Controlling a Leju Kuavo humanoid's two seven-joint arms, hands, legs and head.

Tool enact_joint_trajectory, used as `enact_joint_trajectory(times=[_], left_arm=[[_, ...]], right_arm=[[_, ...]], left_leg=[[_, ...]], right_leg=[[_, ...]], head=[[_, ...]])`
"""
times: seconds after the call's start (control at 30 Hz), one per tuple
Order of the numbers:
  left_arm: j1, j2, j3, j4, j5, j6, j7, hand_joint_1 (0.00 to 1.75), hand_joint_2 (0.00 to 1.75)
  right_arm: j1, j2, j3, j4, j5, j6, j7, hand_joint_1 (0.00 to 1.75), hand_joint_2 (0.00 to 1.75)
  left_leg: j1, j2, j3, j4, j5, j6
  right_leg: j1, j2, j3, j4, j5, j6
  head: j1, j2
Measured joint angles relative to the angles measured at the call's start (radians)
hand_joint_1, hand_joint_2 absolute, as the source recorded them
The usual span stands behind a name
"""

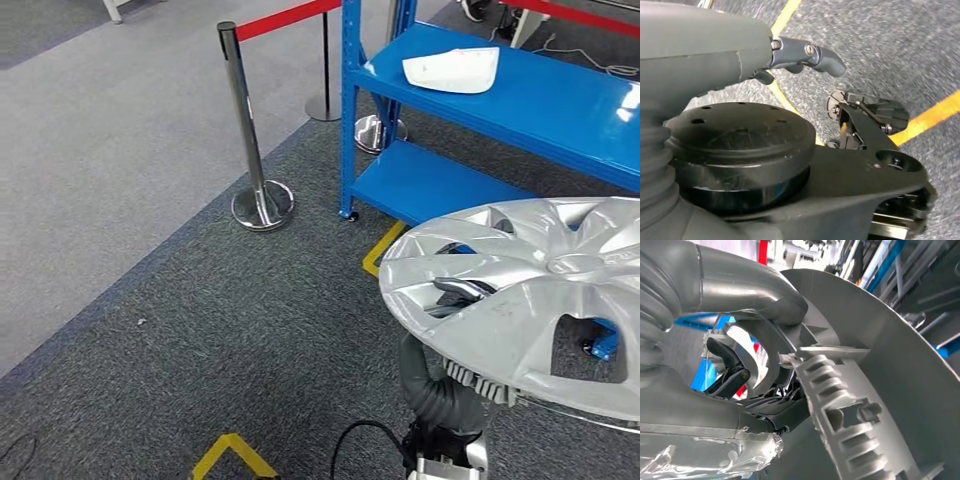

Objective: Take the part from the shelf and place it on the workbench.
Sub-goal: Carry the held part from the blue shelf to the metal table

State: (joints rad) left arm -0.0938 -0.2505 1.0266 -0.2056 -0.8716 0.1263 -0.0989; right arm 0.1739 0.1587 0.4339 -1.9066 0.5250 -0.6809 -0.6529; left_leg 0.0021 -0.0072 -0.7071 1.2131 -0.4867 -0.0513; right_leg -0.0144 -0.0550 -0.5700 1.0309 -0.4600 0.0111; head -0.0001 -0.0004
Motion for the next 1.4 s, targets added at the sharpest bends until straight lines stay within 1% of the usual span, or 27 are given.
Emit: enact_joint_trajectory(times=[0.07,0.13,0.2,0.23,0.3,0.37,0.4,0.43,0.47,0.53,0.6,0.67,0.7,0.73,0.8,0.87,0.93,0.97,1.03,1.07,1.13,1.17,1.23,1.27,1.33,1.37,1.4], left_arm=[[-0.001,0.0,0.0,0.0,0.0,0.0,0.0,0.0,1.75],[-0.005,-0.001,0.0,0.0,0.0,0.0,-0.001,0.0,1.75],[-0.005,-0.001,0.001,0.0,0.0,0.0,-0.001,0.0,1.75],[-0.003,0.0,0.001,0.0,0.001,0.0,-0.001,0.0,1.75],[-0.001,0.0,0.001,0.0,0.001,0.0,-0.002,0.0,1.75],[-0.002,0.0,0.002,0.0,0.001,-0.001,-0.002,0.0,1.75],[-0.003,0.0,0.002,0.0,0.001,-0.001,-0.004,0.0,1.75],[-0.003,0.0,0.002,0.0,0.002,-0.002,-0.005,0.0,1.75],[-0.003,0.0,0.002,0.0,0.002,-0.002,-0.006,0.0,1.75],[-0.002,-0.001,0.002,0.0,0.003,-0.003,-0.01,0.0,1.75],[-0.004,-0.001,0.004,0.0,0.007,-0.008,-0.024,0.0,1.75],[-0.004,0.0,0.005,0.0,0.012,-0.015,-0.041,0.0,1.75],[-0.003,0.0,0.006,0.0,0.013,-0.017,-0.047,0.0,1.75],[-0.001,0.0,0.006,0.0,0.014,-0.019,-0.05,0.0,1.75],[0.0,-0.001,0.006,0.0,0.014,-0.019,-0.054,0.0,1.75],[-0.003,-0.002,0.006,0.0,0.014,-0.02,-0.055,0.0,1.75],[-0.004,-0.002,0.006,0.0,0.014,-0.021,-0.055,0.0,1.75],[-0.003,-0.002,0.006,0.0,0.013,-0.022,-0.055,0.0,1.75],[-0.002,-0.002,0.006,0.0,0.012,-0.023,-0.055,0.0,1.75],[-0.002,-0.001,0.006,0.0,0.012,-0.023,-0.055,0.0,1.75],[-0.006,-0.001,0.006,0.0,0.011,-0.024,-0.056,0.0,1.75],[-0.007,-0.001,0.006,0.0,0.01,-0.024,-0.056,0.0,1.75],[-0.006,0.0,0.006,0.0,0.01,-0.025,-0.058,0.0,1.75],[-0.004,0.0,0.006,0.0,0.009,-0.029,-0.062,0.0,1.75],[-0.003,0.0,0.006,0.0,0.009,-0.047,-0.078,0.0,1.75],[-0.004,0.0,0.006,0.0,0.008,-0.059,-0.087,0.0,1.75],[-0.005,0.0,0.006,0.0,0.007,-0.068,-0.094,0.0,1.75]], right_arm=[[0.0,0.0,0.0,0.0,0.0,0.0,0.001,1.75,1.75],[0.0,0.0,0.0,0.0,0.001,0.0,0.001,1.75,1.75],[-0.001,0.0,0.0,0.0,0.001,0.0,0.002,1.75,1.75],[-0.002,0.0,0.0,0.0,0.001,0.0,0.002,1.75,1.75],[-0.003,0.0,0.0,0.0,0.001,0.0,0.002,1.75,1.75],[-0.004,0.0,0.0,0.0,0.001,0.0,0.002,1.75,1.75],[-0.004,0.0,0.0,0.0,0.001,0.0,0.003,1.75,1.75],[-0.004,0.0,0.0,0.0,0.0,0.0,0.003,1.75,1.75],[-0.004,0.0,0.0,0.0,-0.001,0.0,0.004,1.75,1.75],[-0.004,0.0,0.0,0.0,-0.002,0.0,0.006,1.75,1.75],[-0.004,-0.001,0.0,0.0,-0.002,0.0,0.006,1.75,1.75],[-0.005,-0.001,0.001,0.0,-0.002,0.0,0.007,1.75,1.75],[-0.005,-0.001,0.001,0.0,-0.002,0.0,0.008,1.75,1.75],[-0.006,-0.001,0.002,0.0,-0.002,0.0,0.008,1.75,1.75],[-0.006,-0.001,0.003,0.0,-0.002,0.0,0.008,1.75,1.75],[-0.006,-0.001,0.003,0.0,-0.002,0.0,0.008,1.75,1.75],[-0.006,-0.001,0.003,0.0,-0.003,0.0,0.008,1.75,1.75],[-0.006,-0.001,0.003,0.0,-0.003,0.0,0.009,1.75,1.75],[-0.007,-0.001,0.003,0.0,-0.003,0.0,0.01,1.75,1.75],[-0.007,-0.001,0.003,0.0,-0.002,0.0,0.01,1.75,1.75],[-0.007,-0.001,0.003,0.0,-0.001,0.0,0.011,1.75,1.75],[-0.008,-0.001,0.003,0.0,-0.001,0.0,0.011,1.75,1.75],[-0.009,-0.001,0.003,0.0,0.0,0.0,0.012,1.75,1.75],[-0.009,-0.001,0.004,-0.001,0.0,0.0,0.012,1.75,1.75],[-0.011,-0.001,0.004,-0.001,0.001,0.0,0.012,1.75,1.75],[-0.011,-0.002,0.004,-0.001,0.002,0.0,0.013,1.75,1.75],[-0.012,-0.002,0.004,-0.001,0.002,0.0,0.013,1.75,1.75]], left_leg=[[-0.005,0.042,0.072,-0.129,0.055,0.006],[-0.011,0.074,0.109,-0.204,0.071,0.018],[-0.013,0.057,0.107,-0.214,0.07,0.032],[-0.012,0.045,0.108,-0.217,0.072,0.037],[-0.007,0.021,0.111,-0.221,0.076,0.048],[-0.005,-0.003,0.111,-0.222,0.077,0.055],[-0.005,-0.017,0.11,-0.222,0.078,0.057],[-0.005,-0.031,0.11,-0.222,0.078,0.057],[-0.005,-0.046,0.11,-0.221,0.079,0.057],[-0.003,-0.076,0.112,-0.219,0.079,0.054],[-0.003,-0.103,0.108,-0.214,0.079,0.045],[-0.001,-0.123,0.099,-0.213,0.084,0.032],[0.002,-0.132,0.095,-0.215,0.087,0.026],[0.003,-0.127,0.093,-0.215,0.088,0.02],[0.001,-0.075,0.074,-0.179,0.063,0.011],[-0.002,-0.018,0.019,-0.067,0.002,0.005],[-0.001,-0.008,-0.035,0.044,-0.04,0.003],[-0.001,-0.007,-0.041,0.056,-0.034,0.003],[-0.002,0.007,0.004,-0.024,0.02,0.007],[-0.004,0.032,0.042,-0.09,0.049,0.01],[-0.012,0.072,0.093,-0.186,0.074,0.022],[-0.015,0.079,0.1,-0.204,0.073,0.028],[-0.016,0.056,0.099,-0.21,0.073,0.041],[-0.013,0.043,0.099,-0.212,0.074,0.046],[-0.007,0.019,0.102,-0.216,0.078,0.057],[-0.006,0.007,0.102,-0.216,0.078,0.06],[-0.006,-0.006,0.102,-0.216,0.078,0.062]], right_leg=[[0.004,-0.022,0.003,0.002,-0.004,0.006],[0.011,-0.041,0.005,0.002,-0.009,0.015],[0.013,-0.064,0.01,-0.001,-0.011,0.025],[0.012,-0.061,0.012,0.001,-0.016,0.031],[0.007,-0.017,-0.002,0.045,-0.048,0.04],[0.006,0.037,-0.057,0.161,-0.105,0.043],[0.006,0.046,-0.089,0.221,-0.126,0.043],[0.006,0.05,-0.111,0.258,-0.132,0.043],[0.005,0.052,-0.116,0.261,-0.119,0.043],[0.001,0.071,-0.076,0.165,-0.053,0.043],[-0.007,0.119,-0.023,0.05,-0.01,0.042],[-0.008,0.143,-0.006,0.011,-0.007,0.034],[-0.007,0.134,-0.005,0.01,-0.005,0.028],[-0.005,0.123,-0.005,0.008,-0.003,0.021],[-0.004,0.098,-0.002,0.004,0.0,0.008],[0.0,0.068,-0.001,0.002,0.0,-0.001],[0.003,0.037,-0.001,0.002,-0.002,-0.004],[0.004,0.022,0.0,0.002,-0.003,-0.004],[0.005,-0.005,0.003,0.002,-0.007,-0.003],[0.007,-0.016,0.006,0.002,-0.009,0.0],[0.013,-0.036,0.01,0.004,-0.016,0.009],[0.016,-0.046,0.012,0.003,-0.018,0.014],[0.016,-0.065,0.016,0.001,-0.023,0.024],[0.015,-0.055,0.015,0.008,-0.031,0.03],[0.011,-0.004,-0.014,0.076,-0.071,0.038],[0.011,0.025,-0.044,0.14,-0.101,0.04],[0.011,0.041,-0.079,0.21,-0.129,0.041]], head=[[-0.001,0.0],[-0.001,0.0],[0.001,0.0],[0.002,0.0],[0.005,0.0],[0.012,0.0],[0.014,0.0],[0.015,0.0],[0.015,0.0],[0.015,0.0],[0.015,0.0],[0.015,0.0],[0.014,0.0],[0.014,0.0],[0.009,0.0],[0.003,0.0],[0.003,0.0],[0.003,0.0],[0.003,0.0],[0.003,0.0],[0.003,0.0],[0.002,0.0],[0.002,0.0],[0.003,0.0],[0.008,0.0],[0.011,0.0],[0.013,0.0]])
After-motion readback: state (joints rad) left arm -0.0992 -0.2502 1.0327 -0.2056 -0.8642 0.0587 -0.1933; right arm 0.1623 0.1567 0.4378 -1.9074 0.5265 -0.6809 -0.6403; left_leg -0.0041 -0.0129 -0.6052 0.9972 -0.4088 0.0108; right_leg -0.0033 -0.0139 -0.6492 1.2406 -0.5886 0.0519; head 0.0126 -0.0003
